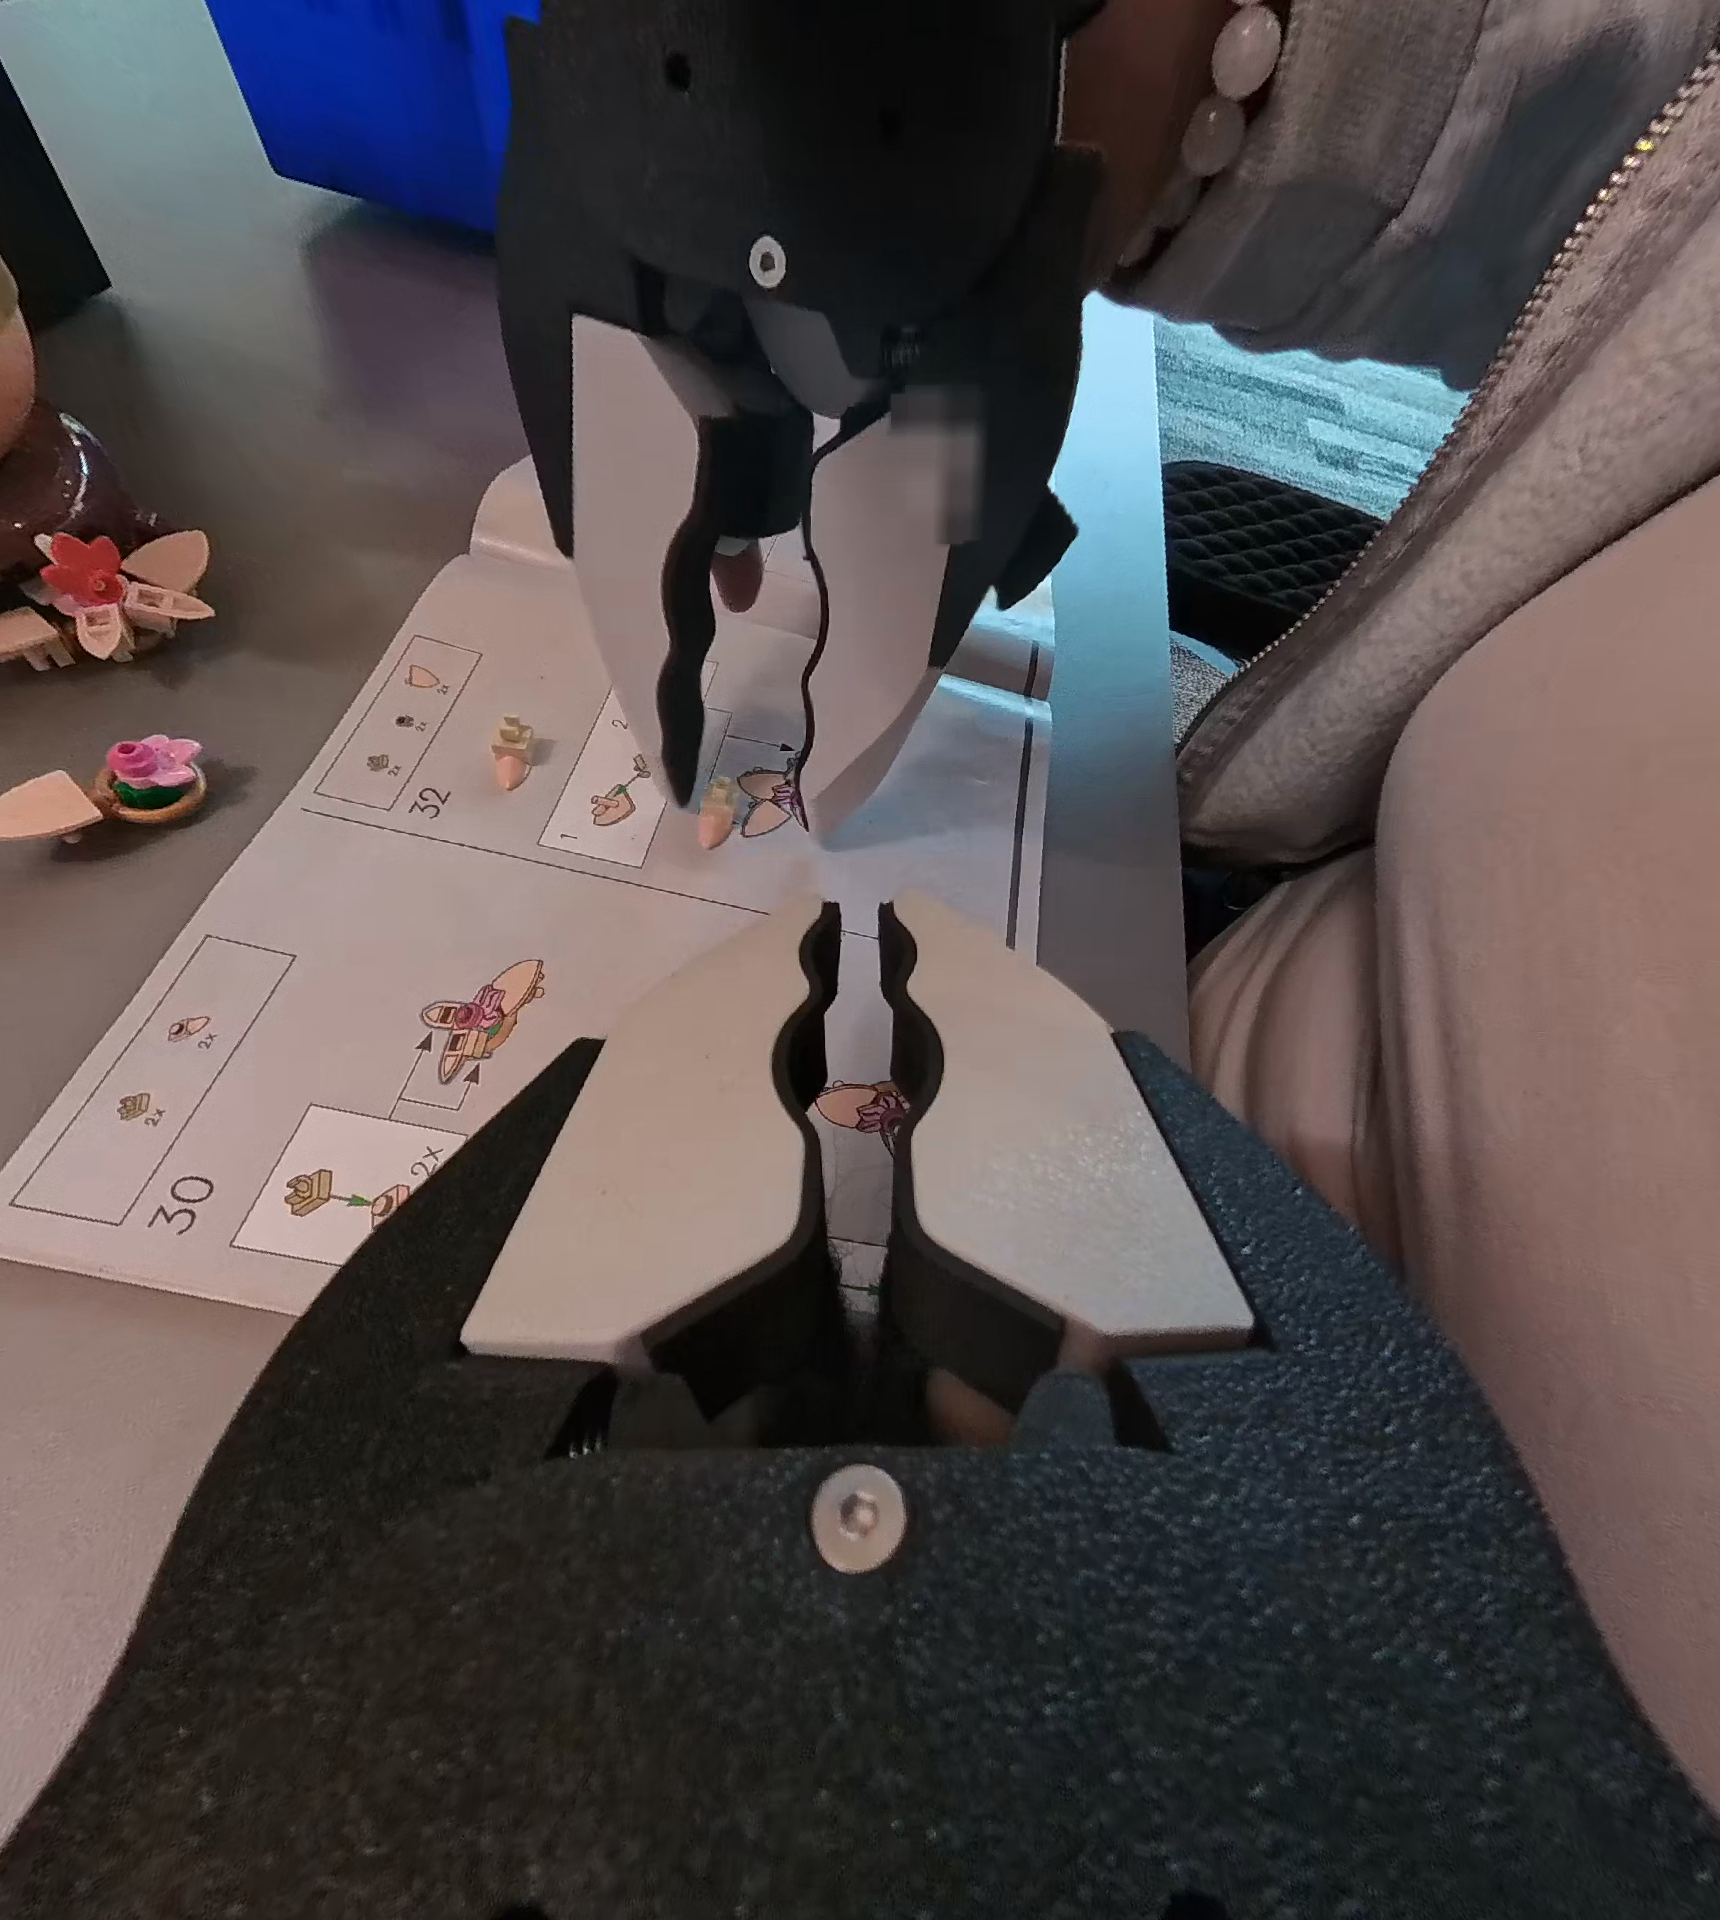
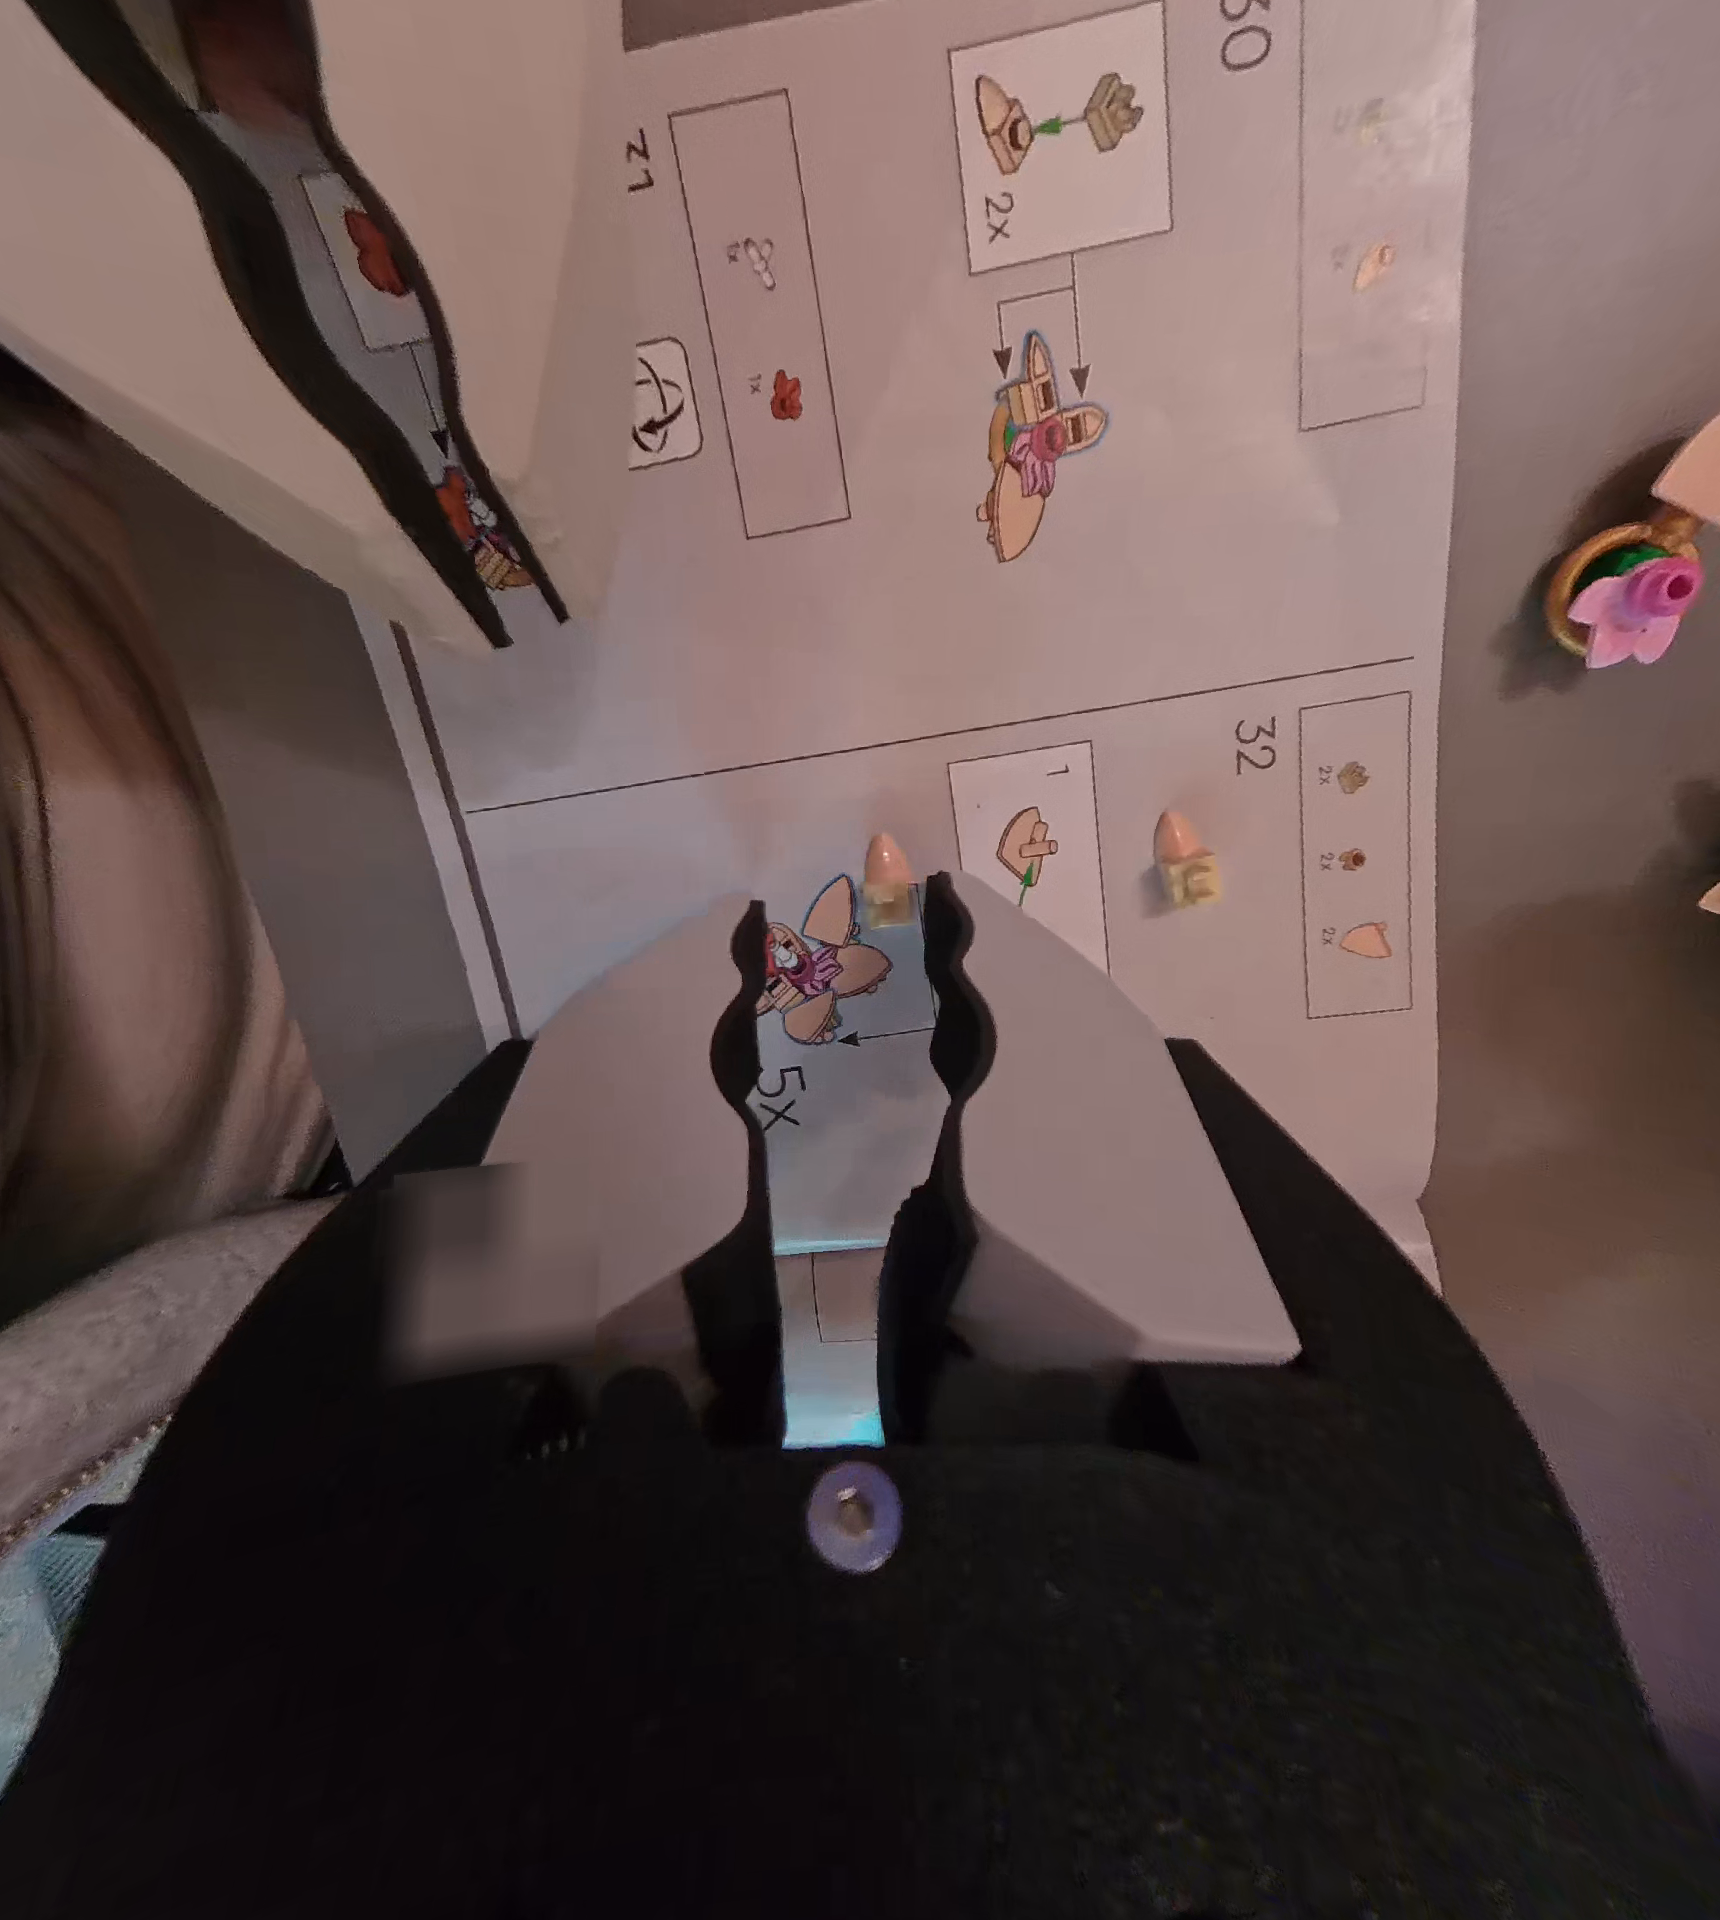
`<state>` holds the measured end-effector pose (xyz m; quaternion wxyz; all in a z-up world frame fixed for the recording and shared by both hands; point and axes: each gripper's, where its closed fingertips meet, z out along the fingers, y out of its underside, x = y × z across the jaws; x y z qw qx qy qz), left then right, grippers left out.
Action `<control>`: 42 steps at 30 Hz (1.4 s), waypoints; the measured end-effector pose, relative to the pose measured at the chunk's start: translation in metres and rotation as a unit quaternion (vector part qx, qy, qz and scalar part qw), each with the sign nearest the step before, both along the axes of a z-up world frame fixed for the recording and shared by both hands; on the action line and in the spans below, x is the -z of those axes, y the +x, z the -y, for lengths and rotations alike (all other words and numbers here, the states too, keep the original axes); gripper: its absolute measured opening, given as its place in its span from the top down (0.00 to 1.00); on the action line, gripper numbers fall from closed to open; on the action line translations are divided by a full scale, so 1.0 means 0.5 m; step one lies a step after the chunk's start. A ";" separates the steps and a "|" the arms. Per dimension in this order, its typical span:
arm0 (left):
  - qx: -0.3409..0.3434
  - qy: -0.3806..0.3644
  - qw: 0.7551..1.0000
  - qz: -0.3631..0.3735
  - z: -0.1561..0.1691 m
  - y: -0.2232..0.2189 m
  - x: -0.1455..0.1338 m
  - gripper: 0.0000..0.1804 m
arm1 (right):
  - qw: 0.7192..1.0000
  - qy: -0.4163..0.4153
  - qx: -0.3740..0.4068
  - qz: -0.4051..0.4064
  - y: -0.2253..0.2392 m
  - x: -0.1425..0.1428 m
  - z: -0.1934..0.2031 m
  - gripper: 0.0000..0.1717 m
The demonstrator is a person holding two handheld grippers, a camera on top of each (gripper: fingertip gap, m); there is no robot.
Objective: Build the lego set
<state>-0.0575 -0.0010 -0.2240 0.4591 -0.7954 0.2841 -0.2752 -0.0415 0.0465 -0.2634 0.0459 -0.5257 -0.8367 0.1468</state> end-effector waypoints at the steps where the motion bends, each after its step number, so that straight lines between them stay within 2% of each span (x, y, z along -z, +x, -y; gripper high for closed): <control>1: 0.000 -0.001 1.000 -0.001 0.000 0.000 0.001 0.96 | 1.000 -0.001 0.005 -0.004 -0.001 0.000 -0.002 0.83; 5: 0.001 -0.002 1.000 -0.004 0.000 0.001 0.003 0.96 | 1.000 0.013 0.003 -0.012 0.002 0.002 -0.010 0.80; 8: 0.001 -0.002 1.000 -0.004 0.000 0.001 0.002 0.96 | 0.999 0.032 -0.002 -0.040 -0.003 -0.009 -0.022 0.88; 12: 0.001 -0.004 1.000 -0.005 -0.001 0.001 0.004 0.96 | 0.999 0.006 0.004 -0.040 -0.004 -0.005 -0.014 0.90; 15: 0.000 -0.005 1.000 -0.007 -0.001 0.001 0.005 0.96 | 0.999 0.012 0.004 -0.048 -0.010 0.002 -0.023 0.96; 20: 0.001 -0.007 1.000 -0.008 -0.001 0.002 0.006 0.96 | 0.995 0.038 0.070 -0.052 -0.018 -0.011 -0.105 0.96; 24: 0.001 -0.008 1.000 -0.007 -0.001 0.002 0.006 0.96 | 0.995 0.034 0.081 -0.043 -0.026 -0.001 -0.120 0.96; 27: 0.001 -0.009 1.000 -0.007 -0.001 0.001 0.006 0.96 | 0.995 0.038 0.082 -0.035 -0.025 0.001 -0.120 0.90; 36: 0.001 -0.011 1.000 -0.005 -0.001 0.001 0.007 0.96 | 0.996 0.040 0.074 -0.041 -0.006 0.001 -0.118 0.83; 42: 0.001 -0.014 1.000 -0.012 -0.002 0.002 0.010 0.96 | 0.991 0.072 0.075 -0.083 -0.011 -0.013 -0.136 0.80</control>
